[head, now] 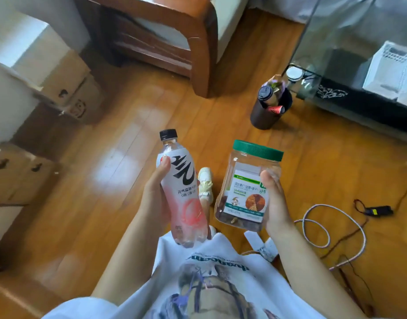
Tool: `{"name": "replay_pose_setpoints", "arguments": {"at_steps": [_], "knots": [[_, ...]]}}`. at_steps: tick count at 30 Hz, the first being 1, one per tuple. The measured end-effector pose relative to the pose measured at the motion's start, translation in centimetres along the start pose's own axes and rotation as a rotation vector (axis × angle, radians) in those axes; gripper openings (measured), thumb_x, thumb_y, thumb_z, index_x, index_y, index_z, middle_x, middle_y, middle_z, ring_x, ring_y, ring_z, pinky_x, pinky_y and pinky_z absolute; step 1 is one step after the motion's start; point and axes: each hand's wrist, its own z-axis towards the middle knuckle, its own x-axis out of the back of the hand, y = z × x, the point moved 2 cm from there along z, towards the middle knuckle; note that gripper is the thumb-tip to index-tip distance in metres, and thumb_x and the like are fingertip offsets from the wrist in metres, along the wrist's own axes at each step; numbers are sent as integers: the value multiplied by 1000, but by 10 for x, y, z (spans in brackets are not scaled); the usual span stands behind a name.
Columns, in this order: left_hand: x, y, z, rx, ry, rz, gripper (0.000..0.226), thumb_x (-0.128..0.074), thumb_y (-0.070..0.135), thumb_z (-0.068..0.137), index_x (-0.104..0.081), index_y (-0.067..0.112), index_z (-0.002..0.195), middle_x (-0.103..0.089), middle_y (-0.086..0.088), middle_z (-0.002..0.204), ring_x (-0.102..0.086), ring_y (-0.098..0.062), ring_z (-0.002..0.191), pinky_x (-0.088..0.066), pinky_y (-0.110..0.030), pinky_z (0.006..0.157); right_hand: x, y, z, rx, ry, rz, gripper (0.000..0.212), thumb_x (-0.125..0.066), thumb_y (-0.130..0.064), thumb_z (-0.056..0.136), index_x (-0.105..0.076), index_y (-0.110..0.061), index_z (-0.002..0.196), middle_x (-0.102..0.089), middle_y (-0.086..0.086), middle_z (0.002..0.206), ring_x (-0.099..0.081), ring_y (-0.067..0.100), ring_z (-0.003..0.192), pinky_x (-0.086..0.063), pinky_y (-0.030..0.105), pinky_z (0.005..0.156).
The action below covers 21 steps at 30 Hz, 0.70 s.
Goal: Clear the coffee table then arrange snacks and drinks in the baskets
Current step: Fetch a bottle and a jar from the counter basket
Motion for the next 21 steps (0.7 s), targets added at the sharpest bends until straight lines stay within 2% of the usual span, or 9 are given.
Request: {"name": "replay_pose_setpoints", "arguments": {"at_steps": [2, 3, 7, 10, 12, 16, 18, 21], "knots": [[-24, 8, 32, 19, -36, 41, 42, -59, 51, 72, -71, 17, 94, -68, -10, 84, -66, -26, 73, -57, -34, 64, 18, -14, 20, 2, 69, 39, 48, -62, -37, 74, -51, -15, 115, -74, -2, 92, -71, 14, 87, -56, 24, 63], [-37, 13, 49, 19, -62, 66, 45, -64, 52, 67, -70, 17, 95, -68, -10, 84, -66, -26, 73, -57, -33, 64, 26, -23, 31, 4, 94, 45, 46, -56, -35, 77, -50, -14, 118, -74, -2, 93, -71, 14, 87, -56, 24, 64], [-101, 43, 121, 16, -170, 128, 61, -75, 57, 51, -69, 16, 97, -68, -10, 83, -65, -26, 71, -56, -33, 62, 47, -72, 79, 50, 195, 49, 49, -56, -37, 74, -51, -16, 118, -74, -3, 93, -71, 14, 88, -56, 23, 63], [-153, 66, 170, -3, -229, 149, 45, -62, 52, 70, -68, 16, 96, -68, -8, 80, -66, -23, 70, -56, -33, 64, 61, -112, 111, 94, 284, 89, 46, -55, -36, 75, -52, -17, 117, -74, -4, 95, -71, 14, 89, -56, 23, 64], [-188, 77, 198, 14, -282, 144, 41, -51, 48, 79, -69, 15, 95, -68, -7, 79, -67, -22, 71, -55, -34, 67, 73, -135, 125, 130, 349, 116, 47, -62, -43, 71, -55, -23, 113, -74, -5, 96, -71, 13, 90, -56, 24, 64], [-244, 83, 238, 53, -399, 212, 40, -44, 47, 84, -75, 21, 86, -70, -5, 77, -68, -19, 71, -55, -33, 67, 100, -160, 142, 157, 452, 181, 42, -59, -48, 72, -56, -29, 110, -74, -4, 97, -71, 14, 90, -57, 24, 63], [-268, 79, 256, 102, -429, 243, 40, -45, 47, 84, -76, 22, 84, -71, -4, 77, -68, -20, 70, -56, -34, 67, 117, -167, 148, 178, 503, 207, 51, -64, -54, 67, -57, -28, 110, -74, -4, 98, -71, 15, 91, -57, 25, 64], [-302, 69, 281, 146, -446, 290, 38, -46, 47, 82, -75, 22, 88, -71, -5, 80, -68, -20, 71, -56, -36, 70, 146, -179, 160, 207, 572, 250, 46, -59, -47, 74, -56, -26, 114, -74, -3, 100, -70, 16, 94, -56, 25, 65]]}}
